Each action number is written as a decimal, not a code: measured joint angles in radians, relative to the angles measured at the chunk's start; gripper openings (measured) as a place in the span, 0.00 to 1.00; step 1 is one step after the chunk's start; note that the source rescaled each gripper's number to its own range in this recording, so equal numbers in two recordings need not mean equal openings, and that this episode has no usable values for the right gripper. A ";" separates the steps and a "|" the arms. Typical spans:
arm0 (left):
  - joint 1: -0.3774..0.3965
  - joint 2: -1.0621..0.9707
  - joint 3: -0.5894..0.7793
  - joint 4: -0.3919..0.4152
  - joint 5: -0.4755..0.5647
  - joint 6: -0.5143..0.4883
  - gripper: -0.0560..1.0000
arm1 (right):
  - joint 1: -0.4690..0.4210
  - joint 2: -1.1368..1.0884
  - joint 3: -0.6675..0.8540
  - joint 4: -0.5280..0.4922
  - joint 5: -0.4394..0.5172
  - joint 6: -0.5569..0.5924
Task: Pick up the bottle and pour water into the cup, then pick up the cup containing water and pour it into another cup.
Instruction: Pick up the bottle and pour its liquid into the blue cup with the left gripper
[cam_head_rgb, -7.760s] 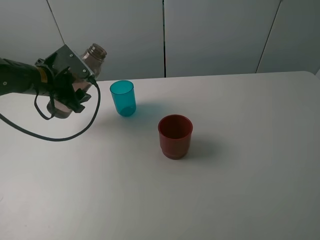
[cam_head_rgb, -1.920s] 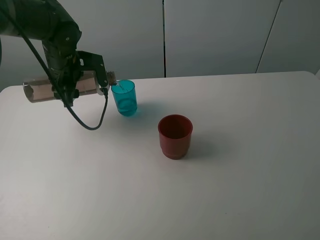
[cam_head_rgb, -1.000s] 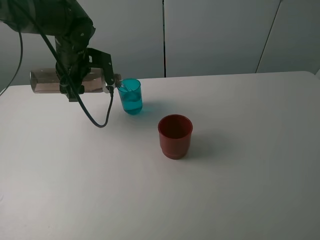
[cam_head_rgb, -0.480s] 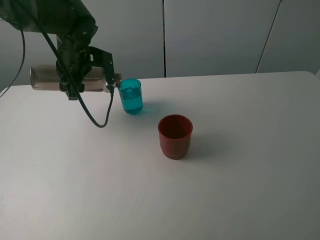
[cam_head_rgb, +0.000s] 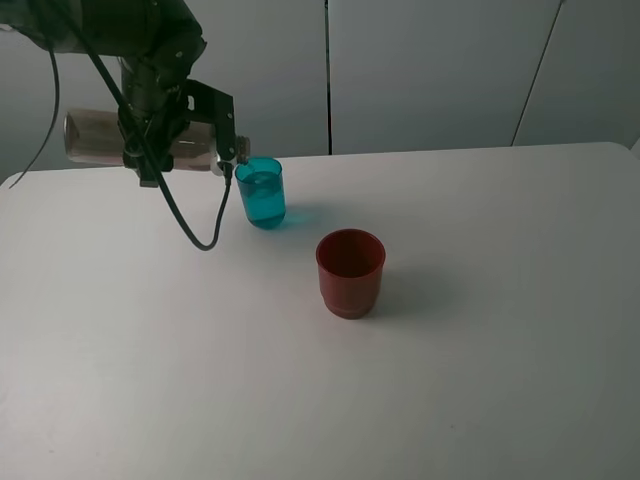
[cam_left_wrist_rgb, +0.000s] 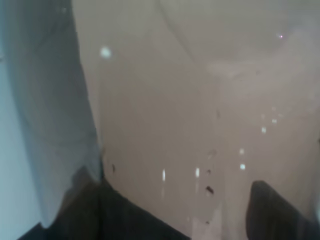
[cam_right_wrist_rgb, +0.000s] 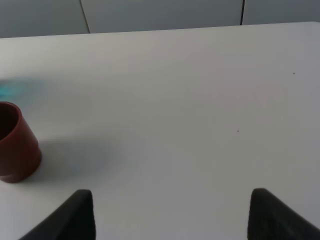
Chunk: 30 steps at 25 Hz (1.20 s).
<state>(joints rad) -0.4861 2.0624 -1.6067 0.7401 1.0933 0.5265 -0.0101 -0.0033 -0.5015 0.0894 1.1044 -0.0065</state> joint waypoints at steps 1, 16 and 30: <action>-0.003 0.000 0.000 0.004 0.003 0.004 0.05 | 0.000 0.000 0.000 0.000 0.000 0.000; -0.036 0.035 -0.006 0.069 0.023 0.026 0.05 | 0.000 0.000 0.000 0.000 0.000 0.000; -0.036 0.035 -0.010 0.062 0.023 -0.027 0.05 | 0.000 0.000 0.000 0.000 0.000 0.000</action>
<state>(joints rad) -0.5224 2.0970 -1.6164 0.8022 1.1159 0.4990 -0.0101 -0.0033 -0.5015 0.0894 1.1044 -0.0065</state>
